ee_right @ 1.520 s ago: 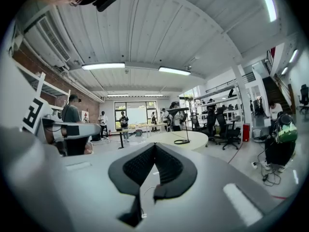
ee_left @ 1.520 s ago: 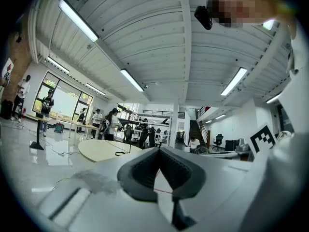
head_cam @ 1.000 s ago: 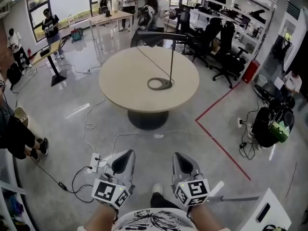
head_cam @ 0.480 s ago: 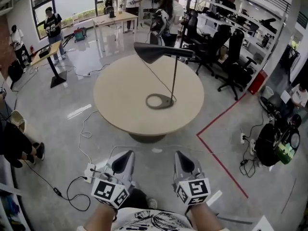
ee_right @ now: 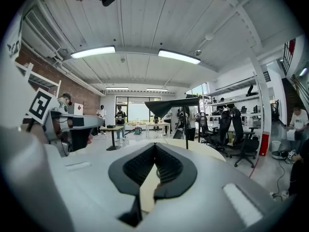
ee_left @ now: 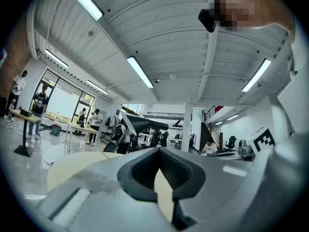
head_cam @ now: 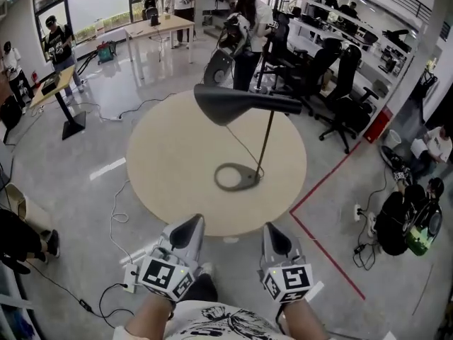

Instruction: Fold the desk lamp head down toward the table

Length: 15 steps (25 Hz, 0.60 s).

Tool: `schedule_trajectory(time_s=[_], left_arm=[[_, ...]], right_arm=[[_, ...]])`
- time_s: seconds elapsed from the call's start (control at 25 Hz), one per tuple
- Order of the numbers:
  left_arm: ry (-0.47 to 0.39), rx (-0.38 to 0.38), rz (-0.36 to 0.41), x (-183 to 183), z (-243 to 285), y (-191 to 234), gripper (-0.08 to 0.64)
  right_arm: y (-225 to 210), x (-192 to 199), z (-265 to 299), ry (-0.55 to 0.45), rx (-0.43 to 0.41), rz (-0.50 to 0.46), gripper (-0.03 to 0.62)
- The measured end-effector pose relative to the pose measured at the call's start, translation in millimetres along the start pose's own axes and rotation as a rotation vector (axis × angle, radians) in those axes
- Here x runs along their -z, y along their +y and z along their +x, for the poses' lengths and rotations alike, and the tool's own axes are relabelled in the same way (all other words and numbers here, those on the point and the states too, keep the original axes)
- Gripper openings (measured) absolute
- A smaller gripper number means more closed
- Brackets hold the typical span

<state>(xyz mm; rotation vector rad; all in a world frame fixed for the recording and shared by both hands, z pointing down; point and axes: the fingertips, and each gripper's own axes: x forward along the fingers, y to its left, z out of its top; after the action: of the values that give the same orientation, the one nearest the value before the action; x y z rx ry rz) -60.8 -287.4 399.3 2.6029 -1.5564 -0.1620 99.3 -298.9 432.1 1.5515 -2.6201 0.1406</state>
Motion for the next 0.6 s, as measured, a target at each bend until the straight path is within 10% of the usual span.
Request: schedule_trajectory(time_s=[0.6], left_arm=[[-0.089,0.112,0.095,-91.4,120.3,109.1,0.006]], right_arm=[[-12.5,-37.2,138.3,-0.016,0.087,-0.123,0.008]])
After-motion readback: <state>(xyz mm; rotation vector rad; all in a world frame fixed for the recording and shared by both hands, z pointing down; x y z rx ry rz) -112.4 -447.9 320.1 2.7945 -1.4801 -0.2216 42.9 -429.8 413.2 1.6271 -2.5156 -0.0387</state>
